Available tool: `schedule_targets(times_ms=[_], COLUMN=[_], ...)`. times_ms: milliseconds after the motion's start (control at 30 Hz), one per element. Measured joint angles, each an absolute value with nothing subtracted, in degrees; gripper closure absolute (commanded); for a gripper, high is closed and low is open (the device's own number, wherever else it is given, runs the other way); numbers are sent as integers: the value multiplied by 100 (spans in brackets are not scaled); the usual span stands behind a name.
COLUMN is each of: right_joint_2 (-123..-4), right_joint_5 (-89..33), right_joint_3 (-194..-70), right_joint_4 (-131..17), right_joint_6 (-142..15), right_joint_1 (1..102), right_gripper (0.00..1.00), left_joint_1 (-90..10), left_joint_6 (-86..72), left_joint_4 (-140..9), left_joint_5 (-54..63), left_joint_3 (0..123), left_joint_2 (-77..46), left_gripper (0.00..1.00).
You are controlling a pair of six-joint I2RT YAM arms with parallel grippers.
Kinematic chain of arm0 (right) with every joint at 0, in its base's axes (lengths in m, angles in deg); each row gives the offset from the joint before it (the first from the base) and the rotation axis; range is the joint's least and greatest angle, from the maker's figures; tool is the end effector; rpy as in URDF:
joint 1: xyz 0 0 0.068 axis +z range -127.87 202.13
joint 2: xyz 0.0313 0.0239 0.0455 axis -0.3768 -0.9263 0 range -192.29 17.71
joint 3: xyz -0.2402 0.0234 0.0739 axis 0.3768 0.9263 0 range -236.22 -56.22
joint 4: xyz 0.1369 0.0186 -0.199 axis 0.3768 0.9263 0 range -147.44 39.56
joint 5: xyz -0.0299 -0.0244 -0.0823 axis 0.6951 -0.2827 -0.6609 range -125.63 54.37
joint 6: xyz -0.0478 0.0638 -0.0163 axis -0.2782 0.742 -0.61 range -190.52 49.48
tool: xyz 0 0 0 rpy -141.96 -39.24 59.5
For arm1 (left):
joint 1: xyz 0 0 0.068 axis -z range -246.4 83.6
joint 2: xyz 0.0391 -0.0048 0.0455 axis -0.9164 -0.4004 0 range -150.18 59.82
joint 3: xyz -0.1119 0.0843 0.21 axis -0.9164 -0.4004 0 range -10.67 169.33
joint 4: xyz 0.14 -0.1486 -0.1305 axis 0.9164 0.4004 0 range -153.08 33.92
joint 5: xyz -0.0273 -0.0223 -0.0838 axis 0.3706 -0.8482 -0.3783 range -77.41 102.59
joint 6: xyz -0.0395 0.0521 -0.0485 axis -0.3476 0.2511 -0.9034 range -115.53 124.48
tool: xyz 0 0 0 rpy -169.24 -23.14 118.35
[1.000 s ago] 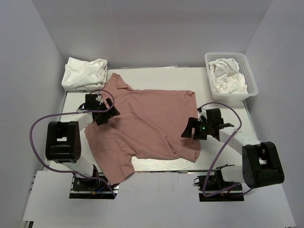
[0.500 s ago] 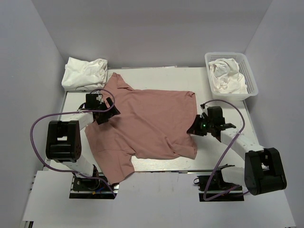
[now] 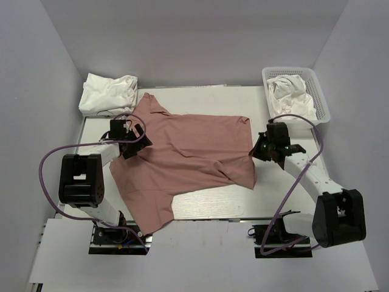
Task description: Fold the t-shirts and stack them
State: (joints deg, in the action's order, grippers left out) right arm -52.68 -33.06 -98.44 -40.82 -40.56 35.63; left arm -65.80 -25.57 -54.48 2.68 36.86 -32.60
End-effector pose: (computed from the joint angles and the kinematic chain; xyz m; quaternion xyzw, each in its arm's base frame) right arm 0.2591 0.0654 0.1875 0.1236 0.9147 0.1615 0.3493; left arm 0.3170 -0.0154 0.1249 -0.2143 0.9219 -0.1616 0.2793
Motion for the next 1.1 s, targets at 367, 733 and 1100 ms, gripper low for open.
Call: schedule_targets(times_ms=[367, 733, 1100], right_joint_2=[-5707, -4955, -4936], right_joint_5=[-3291, -2617, -2088], right_joint_3=[-10089, -8878, -8880], right_joint_4=[-3776, -3634, -3758], right_joint_6=[-4489, -4788, -4638], right_joint_1=[3550, 3550, 3565], right_gripper=[28, 29, 100], left_joint_1=[-6580, -6580, -6580], left_joint_6=[-2609, -2638, -2644], left_joint_4=[-5444, -5444, -5440], left_joint_5=[478, 480, 495], left_joint_3=[3697, 3697, 3697], left_joint_2=[-3260, -3260, -3260], left_gripper=[0, 0, 0])
